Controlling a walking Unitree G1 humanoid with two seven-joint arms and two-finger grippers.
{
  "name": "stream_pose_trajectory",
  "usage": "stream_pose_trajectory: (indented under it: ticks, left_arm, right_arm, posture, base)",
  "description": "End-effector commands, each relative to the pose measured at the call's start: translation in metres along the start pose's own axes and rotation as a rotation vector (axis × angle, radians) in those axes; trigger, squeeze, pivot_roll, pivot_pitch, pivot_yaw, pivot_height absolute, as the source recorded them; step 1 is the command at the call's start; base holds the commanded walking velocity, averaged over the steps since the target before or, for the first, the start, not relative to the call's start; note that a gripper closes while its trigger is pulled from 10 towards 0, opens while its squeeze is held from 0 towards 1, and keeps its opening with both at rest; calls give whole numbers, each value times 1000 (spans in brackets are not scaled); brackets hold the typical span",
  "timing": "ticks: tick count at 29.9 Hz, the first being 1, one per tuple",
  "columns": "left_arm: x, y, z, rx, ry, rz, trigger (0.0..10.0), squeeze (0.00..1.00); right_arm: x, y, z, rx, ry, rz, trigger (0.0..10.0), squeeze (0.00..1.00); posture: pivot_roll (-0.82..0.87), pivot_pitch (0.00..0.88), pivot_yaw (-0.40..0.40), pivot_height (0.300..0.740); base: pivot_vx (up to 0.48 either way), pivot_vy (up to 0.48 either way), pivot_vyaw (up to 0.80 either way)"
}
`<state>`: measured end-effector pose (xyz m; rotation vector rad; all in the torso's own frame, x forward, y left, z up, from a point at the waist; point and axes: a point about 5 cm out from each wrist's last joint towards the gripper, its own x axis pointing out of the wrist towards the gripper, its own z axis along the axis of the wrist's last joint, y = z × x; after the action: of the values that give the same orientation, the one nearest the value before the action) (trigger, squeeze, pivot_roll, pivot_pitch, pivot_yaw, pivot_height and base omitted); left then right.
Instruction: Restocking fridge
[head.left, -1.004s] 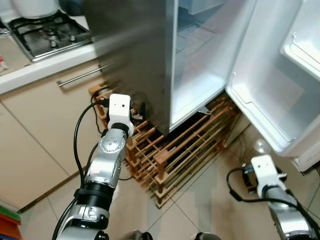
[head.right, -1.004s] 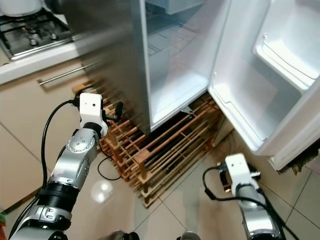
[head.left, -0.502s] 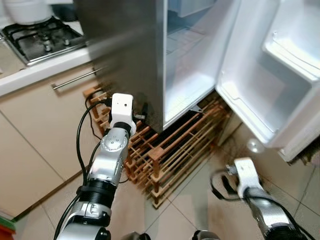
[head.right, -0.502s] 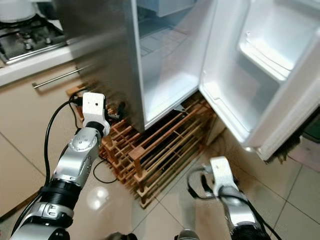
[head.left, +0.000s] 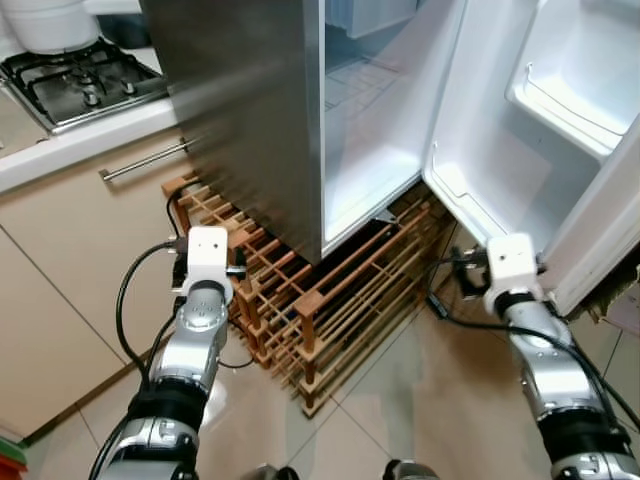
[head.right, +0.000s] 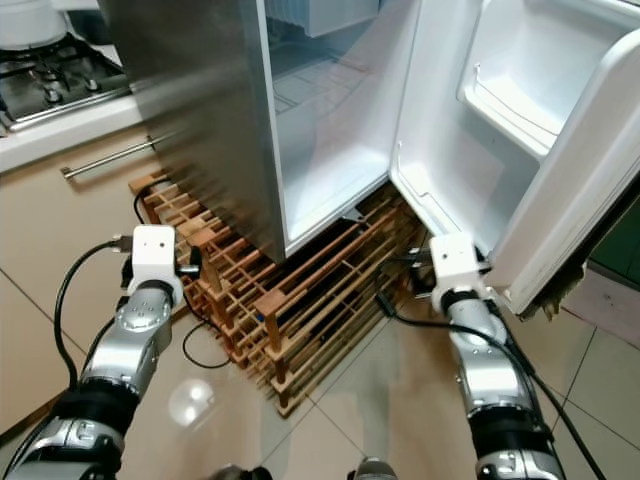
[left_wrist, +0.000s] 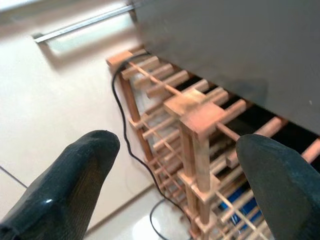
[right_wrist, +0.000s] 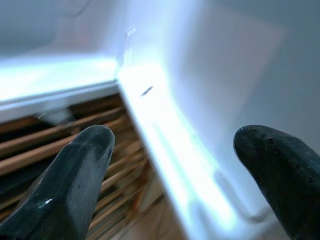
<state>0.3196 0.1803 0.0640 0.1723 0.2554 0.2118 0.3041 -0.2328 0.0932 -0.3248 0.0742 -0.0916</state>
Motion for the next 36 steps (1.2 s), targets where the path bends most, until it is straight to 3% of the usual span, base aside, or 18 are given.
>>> stream_pose_trajectory:
  ticks: [1, 9, 12, 13, 14, 18, 25, 29, 31, 32, 34, 35, 36]
  left_arm:
    - [0, -1, 5, -3, -35, 18, 10000, 0]
    - [1, -2, 7, -1, -54, 13, 10000, 0]
    - [1, -4, 9, 7, -63, 4, 10000, 0]
    - [1, -4, 9, 11, -68, -1, 10000, 0]
    - [1, -4, 9, 11, -68, -1, 10000, 0]
    - [2, -3, 12, 24, -82, -8, 10000, 0]
    - [4, 2, 15, 37, -91, -18, 10000, 0]
    - [5, 3, 16, 24, -90, -27, 10000, 0]
    - [5, 1, 19, 18, -106, -40, 10000, 0]
    - [5, 1, 19, 18, -106, -40, 10000, 0]
    - [4, -1, 22, 11, -126, -57, 10000, 0]
    - [4, -1, 22, 11, -126, -57, 10000, 0]
    - [3, -2, 24, 12, -139, -66, 10000, 0]
  right_arm:
    - [-2, -18, 7, -2, -47, -101, 10000, 0]
    - [-8, -41, 5, -54, -46, -196, 10000, 0]
    - [-10, -62, 2, -94, -32, -251, 10000, 0]
    - [-10, -75, -1, -126, -17, -286, 10000, 0]
    - [-10, -75, -1, -126, -17, -286, 10000, 0]
    - [-11, -103, -5, -175, 13, -362, 10000, 0]
    - [-12, -123, -3, -186, 18, -440, 10000, 0]
    - [-9, -101, 7, -120, -63, -368, 10000, 0]
    - [-8, -75, 13, -79, -107, -270, 10000, 0]
    - [-8, -75, 13, -79, -107, -270, 10000, 0]
    - [-8, -34, 21, -31, -158, -115, 10000, 0]
    - [-8, -34, 21, -31, -158, -115, 10000, 0]
    - [-8, -19, 23, -17, -174, -62, 10000, 0]
  posture:
    - [-133, 0, 37, 740]
    - [-139, 0, 46, 740]
    - [-141, 0, 57, 740]
    - [-140, 0, 65, 740]
    - [-140, 0, 65, 740]
    - [-136, 0, 77, 740]
    - [-125, 0, 97, 740]
    - [-125, 0, 99, 740]
    - [-126, 0, 100, 740]
    - [-126, 0, 100, 740]
    - [-125, 0, 104, 740]
    - [-125, 0, 104, 740]
    - [-125, 0, 105, 740]
  base:
    - [0, 0, 0]
    - [0, 0, 0]
    - [0, 0, 0]
    - [0, 0, 0]
    - [0, 0, 0]
    - [0, 0, 0]
    - [0, 0, 0]
    - [0, 0, 0]
    - [0, 0, 0]
    - [0, 0, 0]
    - [0, 0, 0]
    - [0, 0, 0]
    - [0, 0, 0]
